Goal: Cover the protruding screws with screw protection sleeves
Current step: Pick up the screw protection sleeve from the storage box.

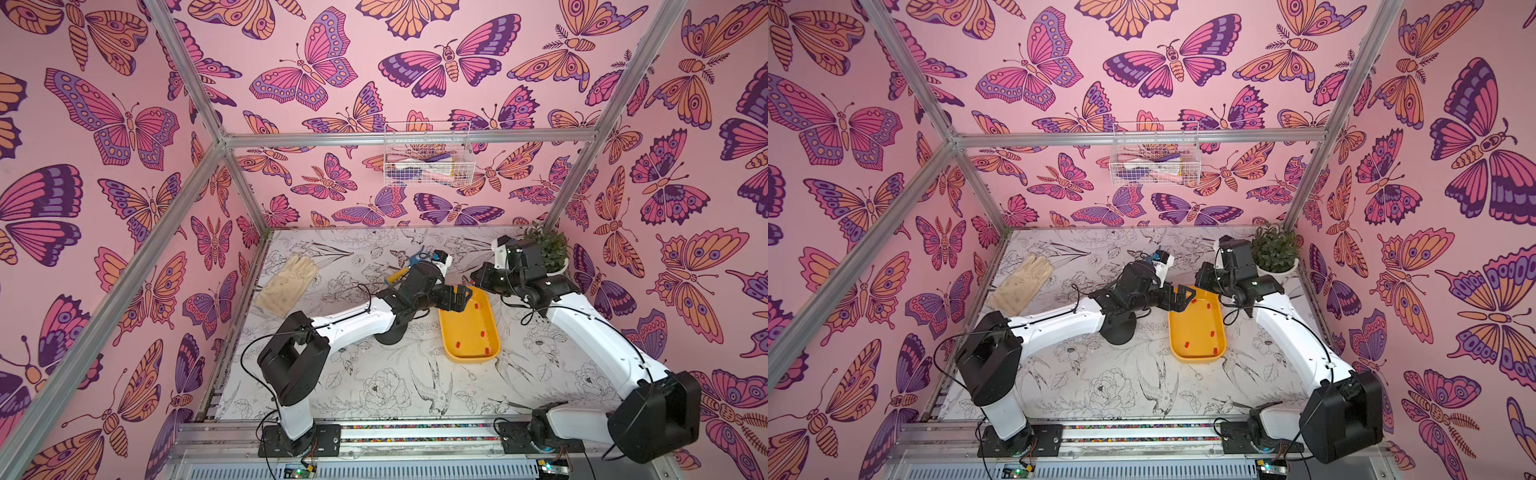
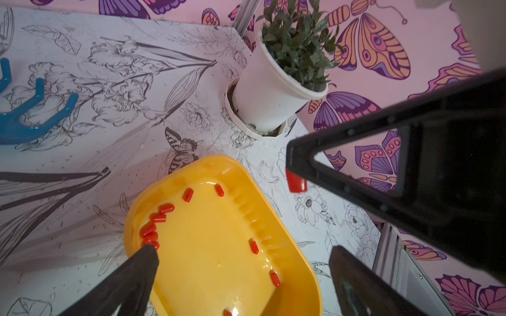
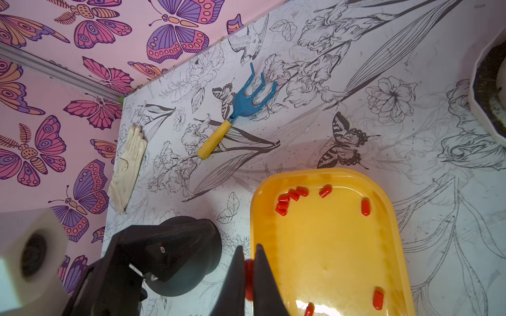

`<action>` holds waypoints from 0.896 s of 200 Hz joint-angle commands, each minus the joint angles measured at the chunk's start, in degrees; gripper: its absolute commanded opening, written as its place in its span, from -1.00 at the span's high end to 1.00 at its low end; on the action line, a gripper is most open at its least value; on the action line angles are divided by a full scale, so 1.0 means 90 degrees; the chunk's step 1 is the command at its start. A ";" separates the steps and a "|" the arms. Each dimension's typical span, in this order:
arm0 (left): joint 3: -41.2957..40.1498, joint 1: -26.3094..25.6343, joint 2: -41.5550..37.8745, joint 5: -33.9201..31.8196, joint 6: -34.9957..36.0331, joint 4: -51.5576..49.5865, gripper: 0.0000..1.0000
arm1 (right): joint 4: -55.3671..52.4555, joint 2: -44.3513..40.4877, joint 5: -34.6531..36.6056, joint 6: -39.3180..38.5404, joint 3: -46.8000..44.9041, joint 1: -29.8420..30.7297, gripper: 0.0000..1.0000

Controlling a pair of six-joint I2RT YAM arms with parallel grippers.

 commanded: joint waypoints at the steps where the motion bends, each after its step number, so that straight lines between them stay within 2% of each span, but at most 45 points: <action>1: 0.0203 0.0088 0.0188 0.0189 -0.0093 0.0279 -1.00 | 0.0130 -0.0152 -0.0144 0.0065 0.0016 -0.0055 0.81; 179: 0.0497 0.0255 0.0472 0.0399 -0.0232 0.0468 -1.00 | 0.0227 -0.0271 -0.0533 0.0036 -0.0122 -0.0074 0.80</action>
